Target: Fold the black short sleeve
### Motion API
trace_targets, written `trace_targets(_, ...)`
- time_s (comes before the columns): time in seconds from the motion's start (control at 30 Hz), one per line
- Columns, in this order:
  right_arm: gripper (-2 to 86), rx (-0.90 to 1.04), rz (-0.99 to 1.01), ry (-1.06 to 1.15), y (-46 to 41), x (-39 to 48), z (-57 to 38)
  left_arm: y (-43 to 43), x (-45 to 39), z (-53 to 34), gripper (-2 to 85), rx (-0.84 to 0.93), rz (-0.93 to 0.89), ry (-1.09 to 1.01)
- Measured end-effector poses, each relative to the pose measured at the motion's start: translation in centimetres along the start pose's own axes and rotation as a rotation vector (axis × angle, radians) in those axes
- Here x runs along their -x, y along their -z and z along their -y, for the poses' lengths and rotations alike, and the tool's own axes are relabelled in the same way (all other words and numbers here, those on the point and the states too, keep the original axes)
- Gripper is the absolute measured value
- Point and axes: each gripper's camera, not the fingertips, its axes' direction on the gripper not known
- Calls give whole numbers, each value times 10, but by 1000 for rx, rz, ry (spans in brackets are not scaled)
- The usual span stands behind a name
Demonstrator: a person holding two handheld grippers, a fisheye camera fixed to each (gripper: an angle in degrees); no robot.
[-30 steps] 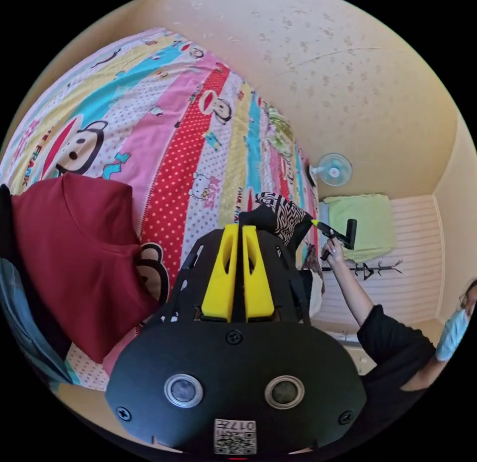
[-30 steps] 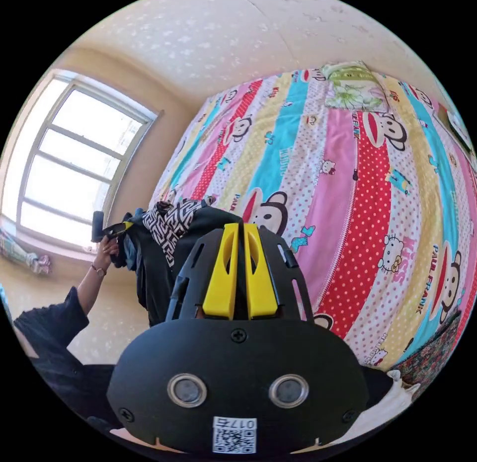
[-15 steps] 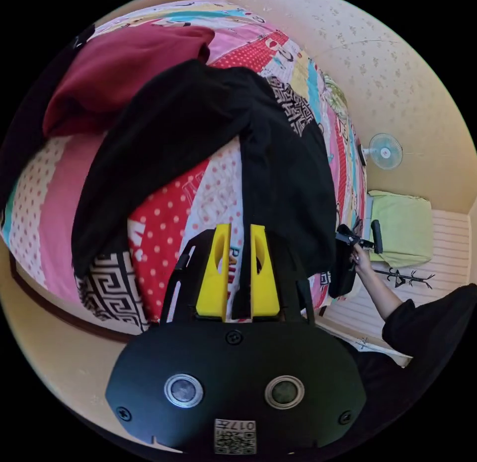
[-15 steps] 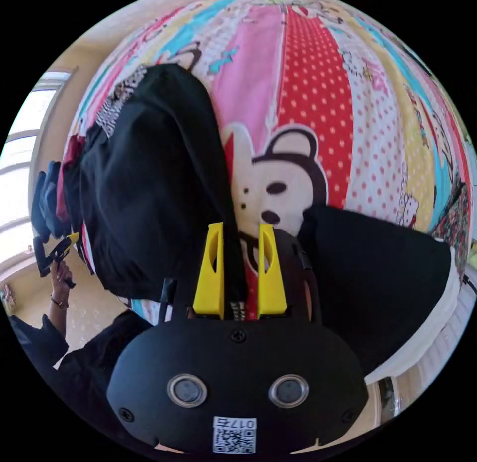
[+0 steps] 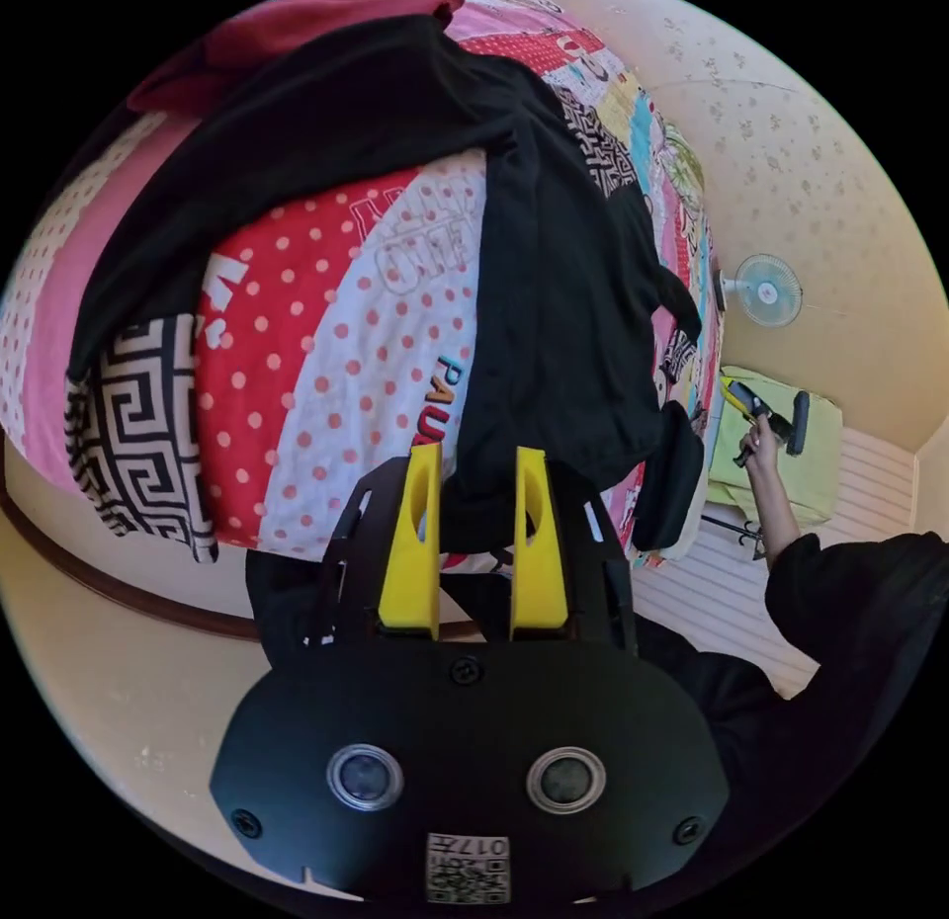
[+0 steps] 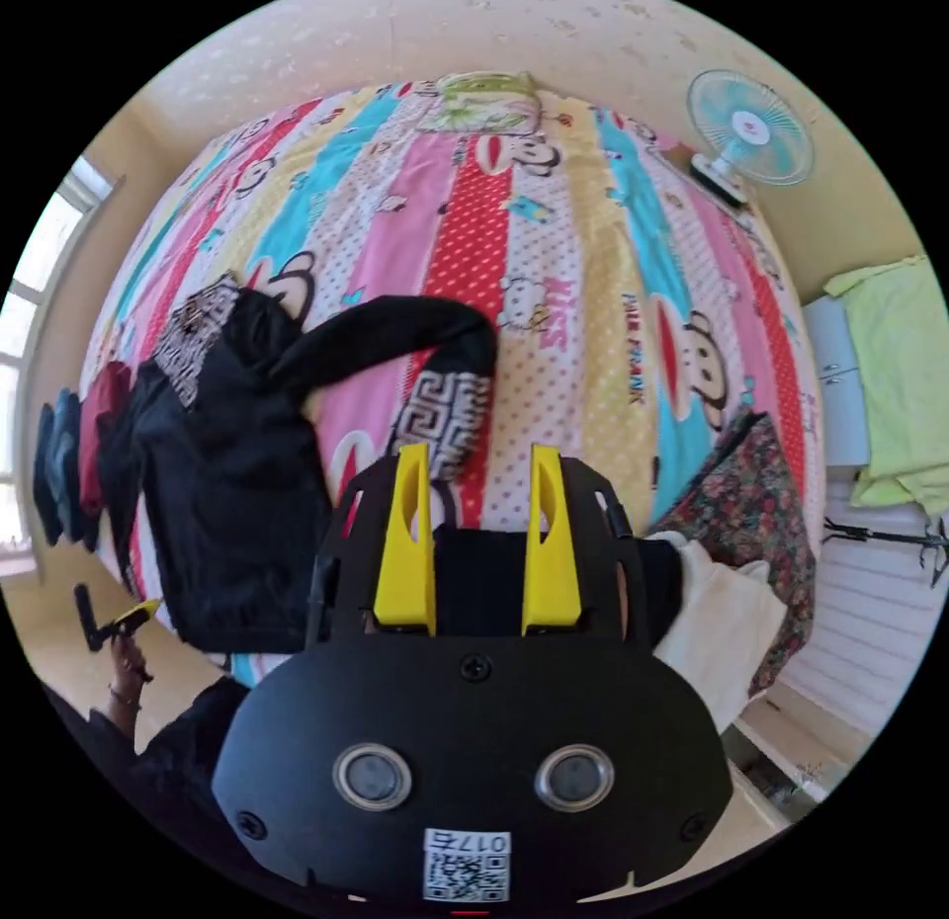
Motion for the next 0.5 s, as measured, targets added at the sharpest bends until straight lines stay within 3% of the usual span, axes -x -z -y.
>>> trace_targets(0.1, 112, 230, 292, 84, -69, 13, -37, -6, 7, 4, 103, 25, -10, 27)
trace_targets(0.2, 71, 513, 393, 126, -135, 15, -72, 7, 12, 12, 40, 47, 103, -70)
trace_targets(0.27, 51, 514, 426, 101, -125, 0, -74, 21, 25, 20, 24, 126, 18, -51)
trace_targets(0.33, 43, 537, 401, 101, -99, -14, -70, 46, 34, 18, 19, 167, -78, -31)
trace_targets(0.43, 40, 607, 200, 185, -60, -26, -68, 51, 39, 4, 39, 245, 112, -43)
trace_targets(0.5, 45, 693, 69, 227, -64, -34, -68, 51, 54, 0, 72, 262, 88, 64)
